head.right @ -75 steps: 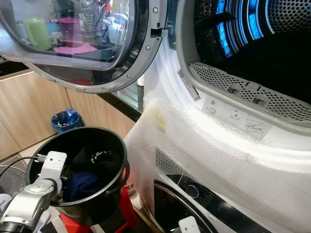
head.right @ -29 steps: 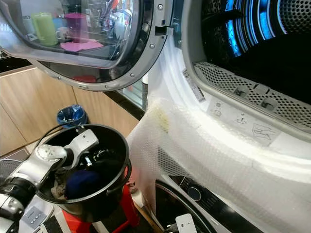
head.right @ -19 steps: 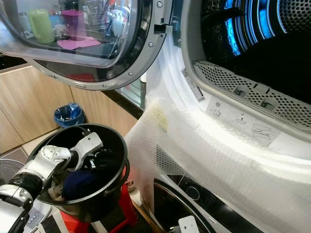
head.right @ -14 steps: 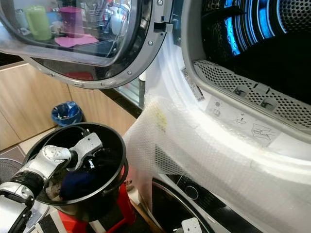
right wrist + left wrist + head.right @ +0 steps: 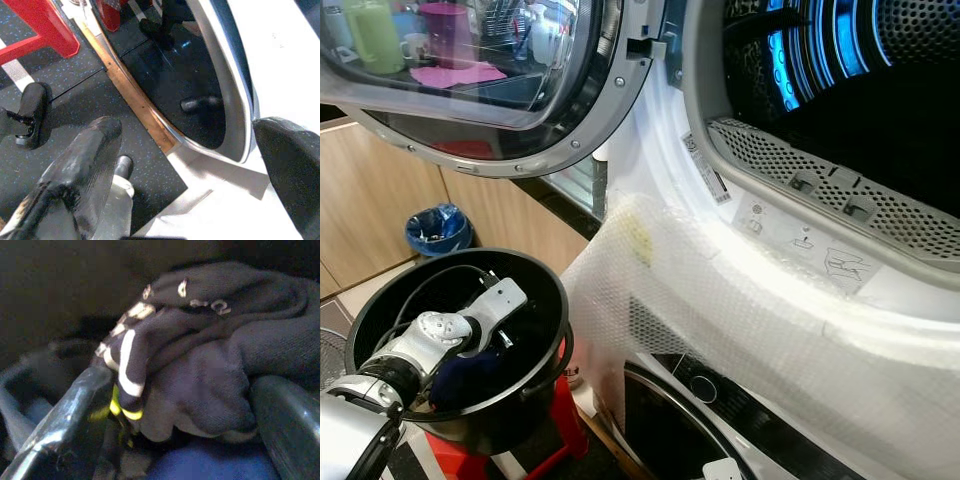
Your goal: Clothes washing
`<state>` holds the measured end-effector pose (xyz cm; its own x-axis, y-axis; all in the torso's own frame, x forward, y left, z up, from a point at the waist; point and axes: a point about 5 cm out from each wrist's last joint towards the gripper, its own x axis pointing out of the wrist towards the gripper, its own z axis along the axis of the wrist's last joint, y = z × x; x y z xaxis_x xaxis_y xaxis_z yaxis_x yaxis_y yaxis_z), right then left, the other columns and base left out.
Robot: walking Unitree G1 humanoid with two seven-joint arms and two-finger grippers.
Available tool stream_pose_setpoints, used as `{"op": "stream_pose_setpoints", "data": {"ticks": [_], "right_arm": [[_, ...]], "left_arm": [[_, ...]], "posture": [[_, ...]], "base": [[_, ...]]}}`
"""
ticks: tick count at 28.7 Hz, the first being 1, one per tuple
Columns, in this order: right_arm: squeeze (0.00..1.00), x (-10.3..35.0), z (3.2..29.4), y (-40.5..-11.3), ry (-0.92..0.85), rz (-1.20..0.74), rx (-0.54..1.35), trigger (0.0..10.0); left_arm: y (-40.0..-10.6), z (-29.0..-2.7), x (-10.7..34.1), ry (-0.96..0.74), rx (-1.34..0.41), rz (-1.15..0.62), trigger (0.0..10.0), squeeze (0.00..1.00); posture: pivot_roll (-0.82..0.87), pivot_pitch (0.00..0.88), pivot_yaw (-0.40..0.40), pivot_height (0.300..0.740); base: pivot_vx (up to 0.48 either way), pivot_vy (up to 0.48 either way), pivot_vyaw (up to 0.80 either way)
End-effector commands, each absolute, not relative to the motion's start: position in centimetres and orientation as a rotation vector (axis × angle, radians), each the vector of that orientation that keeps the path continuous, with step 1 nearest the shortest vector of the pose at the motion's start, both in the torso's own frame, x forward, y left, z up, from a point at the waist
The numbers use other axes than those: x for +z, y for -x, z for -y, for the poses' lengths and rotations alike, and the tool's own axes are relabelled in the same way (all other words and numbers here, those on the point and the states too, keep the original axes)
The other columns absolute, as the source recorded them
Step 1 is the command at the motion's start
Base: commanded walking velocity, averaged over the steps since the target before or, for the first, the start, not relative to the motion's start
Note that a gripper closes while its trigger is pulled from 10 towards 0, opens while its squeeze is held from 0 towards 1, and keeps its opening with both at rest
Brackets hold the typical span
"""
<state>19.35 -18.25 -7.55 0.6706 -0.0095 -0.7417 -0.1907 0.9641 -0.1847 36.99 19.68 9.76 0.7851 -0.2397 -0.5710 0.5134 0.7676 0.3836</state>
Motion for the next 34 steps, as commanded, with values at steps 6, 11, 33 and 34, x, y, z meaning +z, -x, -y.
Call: {"op": "stream_pose_setpoints", "data": {"ticks": [6,11,33,34], "right_arm": [[0.0,-7.4,19.5,-19.1,0.285,-0.822,0.097,10.0],[0.0,-7.4,19.9,-18.8,0.291,-0.819,0.087,10.0],[0.0,-7.7,21.4,-17.3,0.28,-0.826,0.014,10.0],[0.0,-7.7,21.4,-17.3,0.278,-0.826,0.012,10.0]], "left_arm": [[-36.9,-20.8,9.2,-0.524,-0.246,-0.562,10.0,0.0],[-36.5,-21.1,8.5,-0.459,-0.15,-0.576,10.0,0.0],[-36.4,-19.8,7.8,-0.438,-0.118,-0.563,0.0,0.0],[-36.4,-19.8,7.7,-0.437,-0.119,-0.564,0.0,0.0]], "posture": [[0.08,0.159,-0.165,0.74],[0.06,0.154,-0.176,0.74],[0.01,0.164,-0.182,0.74],[0.01,0.164,-0.182,0.74]], "base": [[0.0,0.0,0.0],[0.0,0.0,0.0],[0.0,0.0,0.0],[0.0,0.0,0.0]]}}
